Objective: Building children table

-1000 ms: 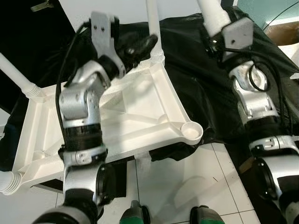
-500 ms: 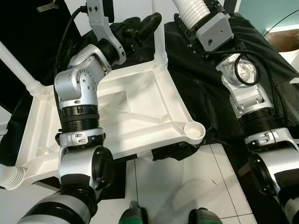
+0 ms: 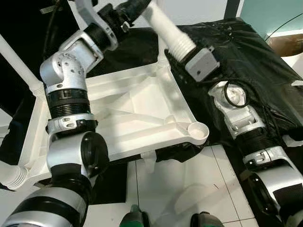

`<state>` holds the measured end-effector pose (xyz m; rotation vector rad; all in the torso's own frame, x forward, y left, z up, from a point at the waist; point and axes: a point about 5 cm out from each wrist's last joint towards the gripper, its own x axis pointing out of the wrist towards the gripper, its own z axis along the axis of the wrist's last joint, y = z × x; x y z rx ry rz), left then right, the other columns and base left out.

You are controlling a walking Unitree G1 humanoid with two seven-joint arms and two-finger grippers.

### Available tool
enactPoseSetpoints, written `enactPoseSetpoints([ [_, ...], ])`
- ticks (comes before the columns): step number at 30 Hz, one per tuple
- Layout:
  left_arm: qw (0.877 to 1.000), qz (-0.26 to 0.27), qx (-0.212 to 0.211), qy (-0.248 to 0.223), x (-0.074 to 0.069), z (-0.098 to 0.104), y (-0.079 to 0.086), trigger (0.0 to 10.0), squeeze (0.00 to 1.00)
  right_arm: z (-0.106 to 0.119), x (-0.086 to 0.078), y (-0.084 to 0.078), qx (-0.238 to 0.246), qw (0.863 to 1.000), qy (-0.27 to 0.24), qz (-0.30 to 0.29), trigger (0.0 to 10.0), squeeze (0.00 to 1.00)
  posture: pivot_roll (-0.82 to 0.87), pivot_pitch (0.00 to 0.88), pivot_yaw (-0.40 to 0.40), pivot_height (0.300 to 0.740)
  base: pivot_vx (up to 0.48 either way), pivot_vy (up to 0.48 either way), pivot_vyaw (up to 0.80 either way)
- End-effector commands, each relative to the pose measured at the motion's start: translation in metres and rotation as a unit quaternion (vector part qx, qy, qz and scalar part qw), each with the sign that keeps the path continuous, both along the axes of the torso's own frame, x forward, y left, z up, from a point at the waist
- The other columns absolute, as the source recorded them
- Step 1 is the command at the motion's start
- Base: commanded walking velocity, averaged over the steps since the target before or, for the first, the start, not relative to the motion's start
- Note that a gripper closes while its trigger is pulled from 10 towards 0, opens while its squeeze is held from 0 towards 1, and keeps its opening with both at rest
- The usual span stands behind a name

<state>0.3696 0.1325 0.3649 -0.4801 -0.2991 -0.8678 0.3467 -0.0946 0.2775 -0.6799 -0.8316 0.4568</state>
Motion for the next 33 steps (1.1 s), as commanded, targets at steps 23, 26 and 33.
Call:
enactPoseSetpoints([
  [23,0.995,0.047,0.053,0.066,0.022,-0.014,0.007,10.0,0.00,-0.035,-0.018,0.019,-0.043,0.999,0.014,0.012,10.0,0.00,-0.03,0.000,0.108,0.740,0.000,0.000,0.00],
  [26,0.995,0.052,0.056,0.062,0.019,-0.013,0.012,10.0,0.00,-0.038,-0.015,0.014,-0.038,0.999,0.022,-0.009,10.0,0.00,-0.03,0.001,0.106,0.740,0.000,0.000,0.00],
  [33,0.993,0.069,0.072,0.061,0.019,-0.016,0.023,10.0,0.00,-0.036,-0.012,0.008,-0.031,0.998,0.012,-0.045,10.0,0.00,-0.03,0.002,0.107,0.740,0.000,0.000,0.00],
])
